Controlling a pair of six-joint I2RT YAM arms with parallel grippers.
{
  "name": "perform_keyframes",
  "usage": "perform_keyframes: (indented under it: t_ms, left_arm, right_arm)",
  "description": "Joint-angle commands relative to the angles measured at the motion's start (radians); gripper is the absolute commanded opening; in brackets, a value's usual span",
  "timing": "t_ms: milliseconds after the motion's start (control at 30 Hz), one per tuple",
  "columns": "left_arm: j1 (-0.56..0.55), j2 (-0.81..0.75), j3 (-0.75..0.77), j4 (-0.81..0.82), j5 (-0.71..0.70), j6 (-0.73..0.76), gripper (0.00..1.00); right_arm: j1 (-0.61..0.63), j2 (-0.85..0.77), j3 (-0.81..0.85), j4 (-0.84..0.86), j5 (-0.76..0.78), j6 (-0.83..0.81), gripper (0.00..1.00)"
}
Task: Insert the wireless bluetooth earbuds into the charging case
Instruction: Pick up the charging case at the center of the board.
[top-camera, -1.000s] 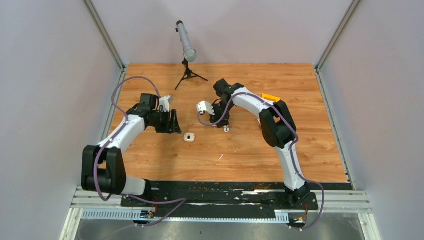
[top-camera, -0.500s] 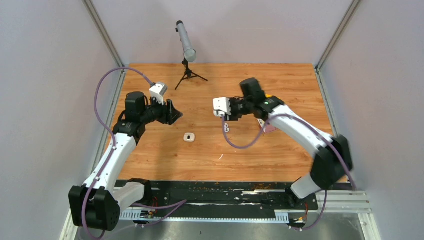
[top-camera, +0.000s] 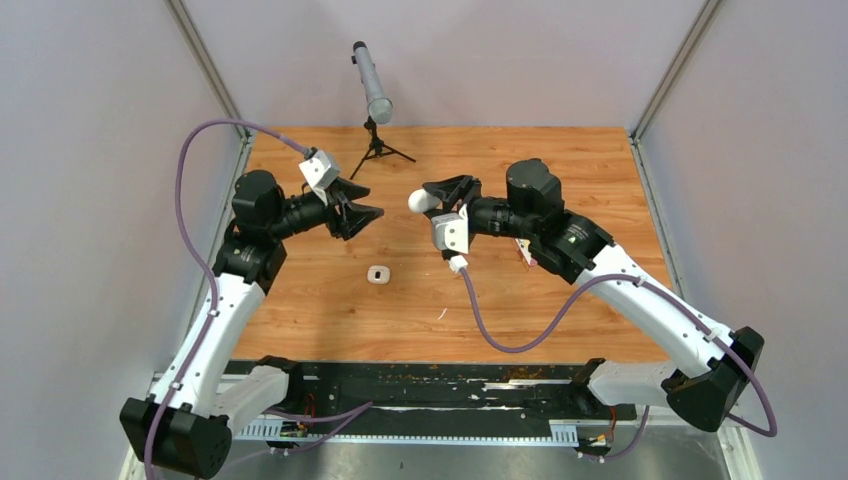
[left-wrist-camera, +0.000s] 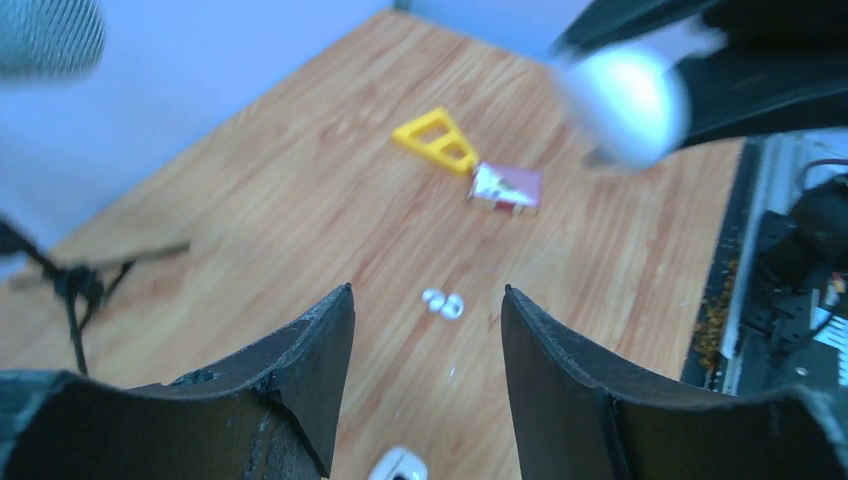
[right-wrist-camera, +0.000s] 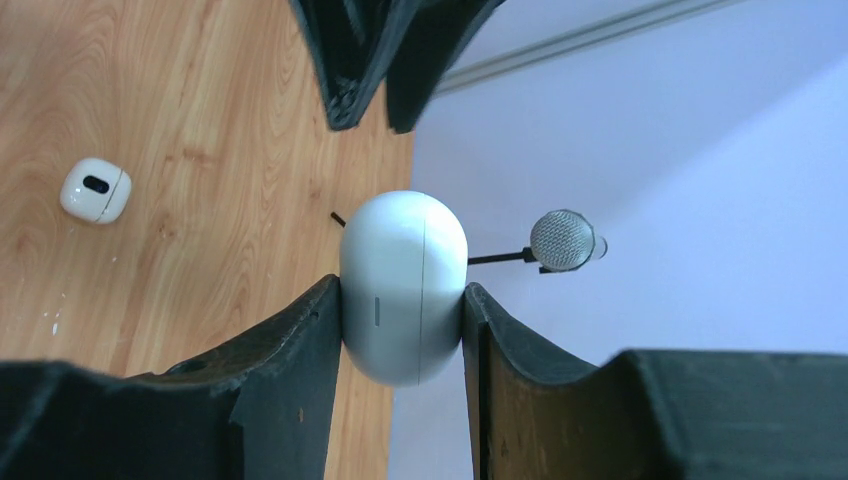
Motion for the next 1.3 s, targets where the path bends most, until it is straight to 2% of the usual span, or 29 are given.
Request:
perform_keyframes:
  t_ms: [0,100,233,367,567,767,800,933,1033,1133,1233,1267]
  left_arm:
    - [-0.074,0.003,0.129,0.013,0.139,0.012,0.63]
    - [-0.090,0.058,0.184,0.013,0.178,-0.077,0.64]
    - [-0.094,0.121,0.236,0.067,0.082,-0.242,0.64]
    - [-0.130,0.179,0.262,0.144,0.083,-0.349,0.63]
    - [-0.162,0.263,0.285,0.222,0.194,-0.442,0.56]
    - [-0.166,0.284,0.292,0.258,0.228,-0.461,0.53]
    - [-0.167,0.288,0.303,0.233,0.225,-0.448,0.52]
    - [-0.143,0.278,0.368,-0.039,0.146,-0.280,0.53]
    - [-0.124,0.225,0.336,-0.094,0.094,-0.207,0.56]
    - [-0.119,0.180,0.290,-0.048,0.106,-0.236,0.58]
    - [-0.130,0.160,0.219,0.164,0.163,-0.376,0.60]
    - [-0.145,0.166,0.216,0.183,0.175,-0.365,0.61]
  right_arm:
    - [0.004,-0.011,-0.004,0.013,0.049,-0.022,0.20]
    - [0.013,-0.008,-0.013,0.024,0.069,-0.022,0.20]
    - [0.021,-0.005,-0.022,0.037,0.090,-0.022,0.21]
    - [0.034,0.003,-0.031,0.074,0.134,-0.032,0.22]
    - [0.051,0.027,-0.015,0.117,0.219,-0.037,0.23]
    - [0.056,0.034,-0.006,0.109,0.256,-0.043,0.23]
    - [0.055,0.034,-0.007,0.105,0.261,-0.045,0.22]
    - [0.054,0.033,-0.031,0.093,0.307,-0.056,0.21]
    - [0.055,0.027,-0.043,0.085,0.327,-0.065,0.20]
    - [0.054,0.026,-0.053,0.099,0.340,-0.068,0.20]
    - [0.055,0.032,-0.050,0.114,0.334,-0.067,0.20]
    - [0.055,0.039,-0.046,0.117,0.332,-0.066,0.20]
